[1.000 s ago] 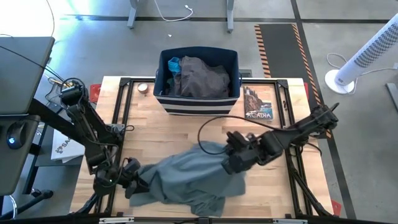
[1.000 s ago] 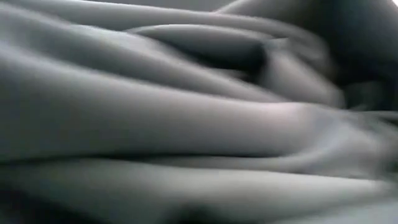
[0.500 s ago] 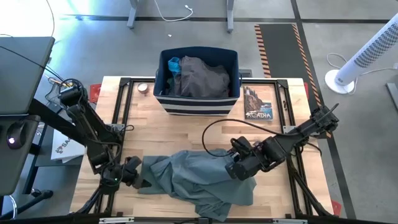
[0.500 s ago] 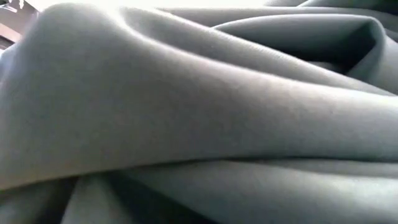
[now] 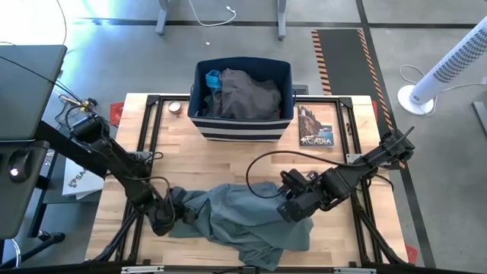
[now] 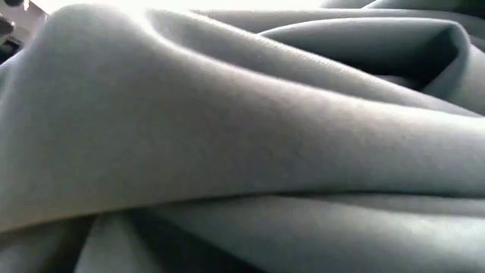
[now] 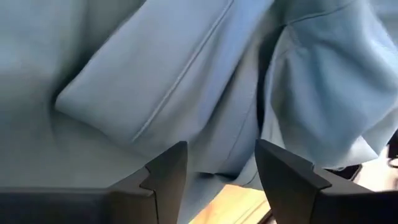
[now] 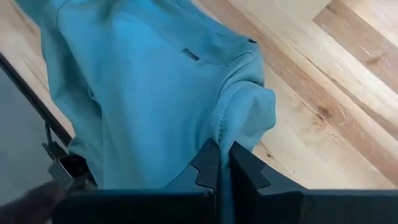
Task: Sort clothes
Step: Fold the blue pants
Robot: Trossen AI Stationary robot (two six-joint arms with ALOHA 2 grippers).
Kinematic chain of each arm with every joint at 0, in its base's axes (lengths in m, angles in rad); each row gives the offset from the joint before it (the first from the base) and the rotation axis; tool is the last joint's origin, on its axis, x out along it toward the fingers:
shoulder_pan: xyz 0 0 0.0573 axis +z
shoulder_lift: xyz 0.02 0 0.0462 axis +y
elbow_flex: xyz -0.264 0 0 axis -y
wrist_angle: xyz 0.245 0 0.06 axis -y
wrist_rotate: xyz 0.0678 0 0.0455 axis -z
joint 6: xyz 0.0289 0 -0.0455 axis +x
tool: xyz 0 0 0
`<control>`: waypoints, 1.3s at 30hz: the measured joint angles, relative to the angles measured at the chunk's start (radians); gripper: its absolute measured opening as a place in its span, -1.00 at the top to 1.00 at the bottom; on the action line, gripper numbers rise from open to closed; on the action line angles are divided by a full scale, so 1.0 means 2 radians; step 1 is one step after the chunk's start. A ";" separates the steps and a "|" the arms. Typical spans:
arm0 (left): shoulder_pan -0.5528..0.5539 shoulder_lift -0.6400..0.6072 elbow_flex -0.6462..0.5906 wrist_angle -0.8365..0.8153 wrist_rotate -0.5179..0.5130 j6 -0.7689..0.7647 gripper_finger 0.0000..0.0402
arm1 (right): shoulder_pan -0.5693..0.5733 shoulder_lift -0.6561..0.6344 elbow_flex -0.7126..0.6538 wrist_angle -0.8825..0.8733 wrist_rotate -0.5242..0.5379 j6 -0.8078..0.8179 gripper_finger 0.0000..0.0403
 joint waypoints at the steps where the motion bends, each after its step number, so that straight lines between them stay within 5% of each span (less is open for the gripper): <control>1: 0.002 -0.001 0.007 -0.014 0.000 0.007 0.09 | 0.000 0.000 0.000 0.000 -0.004 -0.009 0.95; 10: 0.045 -0.010 0.070 -0.204 0.060 0.173 0.18 | -0.013 0.000 0.000 0.000 -0.008 -0.024 0.95; 21: 0.087 0.013 0.070 -0.166 0.106 0.386 0.18 | -0.032 0.000 0.000 0.001 -0.034 -0.029 0.95; 33: 0.104 0.113 0.074 -0.173 0.147 0.465 0.21 | -0.032 0.000 0.000 0.002 -0.040 -0.018 0.95; 36: 0.106 0.121 0.090 -0.213 0.147 0.459 0.41 | -0.032 0.000 0.000 0.002 -0.043 -0.018 0.95; 39: 0.106 0.110 0.104 -0.256 0.124 0.485 0.84 | -0.030 0.000 0.000 0.002 -0.043 -0.018 0.95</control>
